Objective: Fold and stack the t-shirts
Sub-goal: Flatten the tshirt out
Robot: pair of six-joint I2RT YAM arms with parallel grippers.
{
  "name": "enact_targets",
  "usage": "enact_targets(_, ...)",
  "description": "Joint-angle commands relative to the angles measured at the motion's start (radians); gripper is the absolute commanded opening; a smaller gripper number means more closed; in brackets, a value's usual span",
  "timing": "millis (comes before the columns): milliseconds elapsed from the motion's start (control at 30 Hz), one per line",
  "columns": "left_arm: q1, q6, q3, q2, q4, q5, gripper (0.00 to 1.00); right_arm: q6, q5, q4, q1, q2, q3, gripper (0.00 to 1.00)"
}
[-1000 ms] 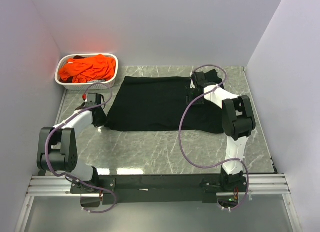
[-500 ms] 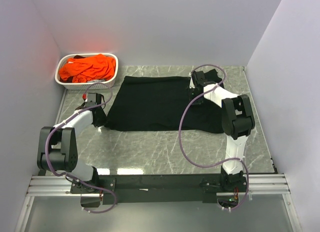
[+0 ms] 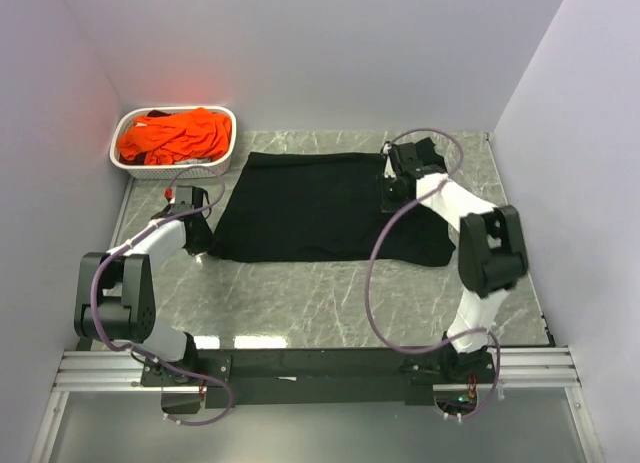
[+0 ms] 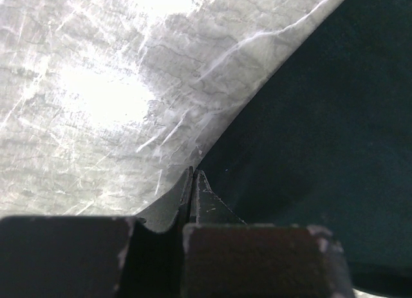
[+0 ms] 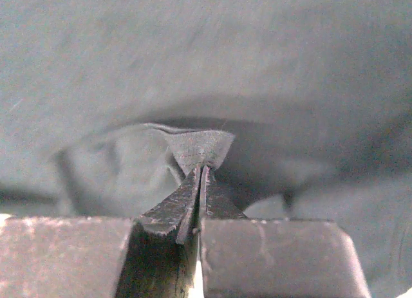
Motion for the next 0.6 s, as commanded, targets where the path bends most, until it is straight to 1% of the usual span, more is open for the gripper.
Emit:
enact_targets(0,-0.002,0.003,0.022,0.002,-0.017,-0.021,0.01,0.076,-0.022,-0.039,0.039,-0.217,-0.097,0.01)
enact_targets(33,-0.002,0.003,0.020,0.002,-0.019,-0.022,0.01,0.106,-0.027,-0.045,0.067,-0.251,-0.127,0.00)
enact_targets(67,-0.002,0.003,0.022,-0.001,-0.020,-0.024,0.01,0.120,-0.034,-0.057,0.079,-0.285,-0.191,0.00)
enact_targets(133,-0.004,0.003,0.022,-0.001,-0.026,-0.033,0.01,0.175,-0.051,-0.080,0.122,-0.390,-0.261,0.00)
enact_targets(167,-0.002,0.001,0.023,-0.004,-0.028,-0.037,0.01,0.197,-0.059,-0.085,0.138,-0.429,-0.336,0.00)
enact_targets(200,-0.002,0.001,0.025,-0.006,-0.031,-0.041,0.01,0.221,-0.060,-0.089,0.150,-0.511,-0.374,0.00)
enact_targets(233,-0.002,0.001,0.023,-0.013,-0.033,-0.047,0.01,0.273,-0.066,-0.094,0.171,-0.554,-0.452,0.00)
enact_targets(267,-0.002,0.000,0.020,-0.018,-0.036,-0.051,0.01,0.298,-0.073,-0.097,0.178,-0.600,-0.491,0.00)
enact_targets(300,-0.002,-0.002,0.017,-0.024,-0.037,-0.054,0.01,0.329,-0.076,-0.101,0.182,-0.692,-0.528,0.00)
enact_targets(367,-0.002,-0.005,0.014,-0.035,-0.045,-0.067,0.01,0.406,-0.097,-0.123,0.193,-0.789,-0.624,0.00)
enact_targets(400,-0.002,-0.005,0.013,-0.039,-0.046,-0.070,0.01,0.429,-0.100,-0.135,0.196,-0.881,-0.651,0.00)
enact_targets(467,-0.002,-0.008,0.010,-0.050,-0.053,-0.083,0.01,0.481,-0.091,-0.196,0.196,-0.969,-0.700,0.00)
enact_targets(500,-0.002,-0.008,0.010,-0.055,-0.057,-0.091,0.01,0.496,-0.080,-0.218,0.196,-1.046,-0.709,0.00)
enact_targets(567,-0.001,-0.009,0.006,-0.067,-0.069,-0.106,0.01,0.539,-0.053,-0.290,0.196,-1.124,-0.724,0.00)
